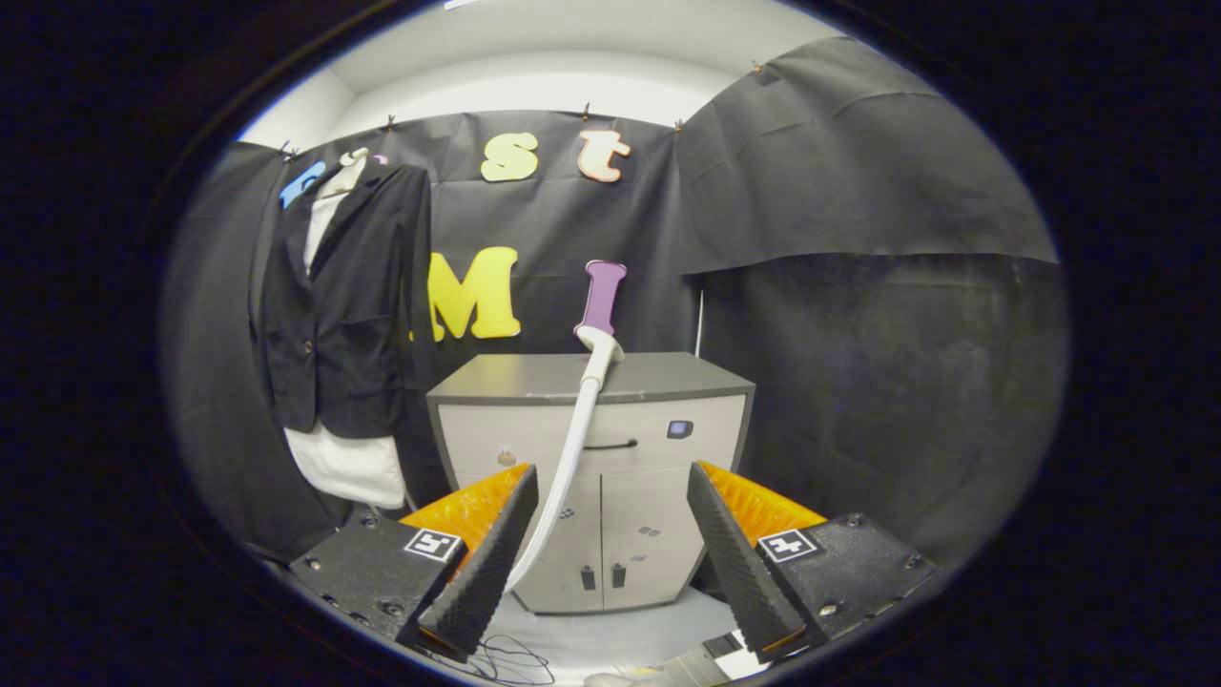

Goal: Iron the clothes twice with a garment steamer, once on the left side and once on the right side.

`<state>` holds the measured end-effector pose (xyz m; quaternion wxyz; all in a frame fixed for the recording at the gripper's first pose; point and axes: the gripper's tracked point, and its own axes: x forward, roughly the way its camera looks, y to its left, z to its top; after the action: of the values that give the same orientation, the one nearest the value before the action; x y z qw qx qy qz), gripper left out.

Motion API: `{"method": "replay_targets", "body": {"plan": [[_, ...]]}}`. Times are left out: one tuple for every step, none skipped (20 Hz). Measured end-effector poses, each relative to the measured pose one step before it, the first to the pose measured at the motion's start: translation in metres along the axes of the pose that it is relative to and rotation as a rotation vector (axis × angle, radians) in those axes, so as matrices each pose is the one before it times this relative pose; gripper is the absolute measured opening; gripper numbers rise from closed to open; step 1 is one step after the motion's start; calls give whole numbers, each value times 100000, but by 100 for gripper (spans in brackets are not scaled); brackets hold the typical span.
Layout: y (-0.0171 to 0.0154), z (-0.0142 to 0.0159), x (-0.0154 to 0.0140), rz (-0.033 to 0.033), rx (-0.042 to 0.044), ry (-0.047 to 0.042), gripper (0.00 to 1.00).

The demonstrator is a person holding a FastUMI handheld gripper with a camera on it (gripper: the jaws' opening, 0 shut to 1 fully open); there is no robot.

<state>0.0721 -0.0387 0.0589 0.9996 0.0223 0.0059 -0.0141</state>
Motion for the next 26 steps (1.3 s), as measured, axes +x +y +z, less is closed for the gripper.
{"method": "replay_targets", "body": {"plan": [[-339, 798, 1563, -55, 559, 504, 98], [-373, 823, 1680, -261, 613, 935, 98], [-125, 865, 1574, 899, 680, 657, 98], [-20, 677, 1425, 835, 595, 447, 98], [-24, 784, 1793, 982, 114, 479, 98], [-94, 724, 1915, 659, -231, 1130, 98], [101, 563, 1840, 1345, -419, 1180, 98], [356, 722, 1966, 1779, -492, 1132, 98], [234, 653, 1584, 1608, -624, 1017, 98], [197, 430, 1819, 1586, -807, 1086, 98], [295, 462, 1853, 1659, -879, 1116, 98], [238, 321, 1777, 1591, -860, 1344, 98], [206, 347, 1872, 1480, -734, 1351, 98], [309, 356, 1729, 1482, -589, 1529, 98], [264, 184, 1518, 1708, -452, 1158, 98], [106, 54, 1744, 1173, -678, 1871, 98], [-31, -32, 1555, 846, -632, 1932, 98], [-61, -82, 1470, 533, -15, 1850, 98], [-256, -32, 1247, 81, 320, 2012, 98], [-280, -191, 1099, 197, 503, 1585, 98], [-289, -160, 955, -21, 730, 1730, 98], [-252, -263, 813, 147, 666, 1882, 97], [-99, -130, 520, 365, 906, 1859, 97], [-85, -206, 652, 150, 1414, 1310, 93], [542, -224, 406, 2395, 2004, 1882, 90], [426, -316, 406, 1422, 1785, 1888, 84]]}}
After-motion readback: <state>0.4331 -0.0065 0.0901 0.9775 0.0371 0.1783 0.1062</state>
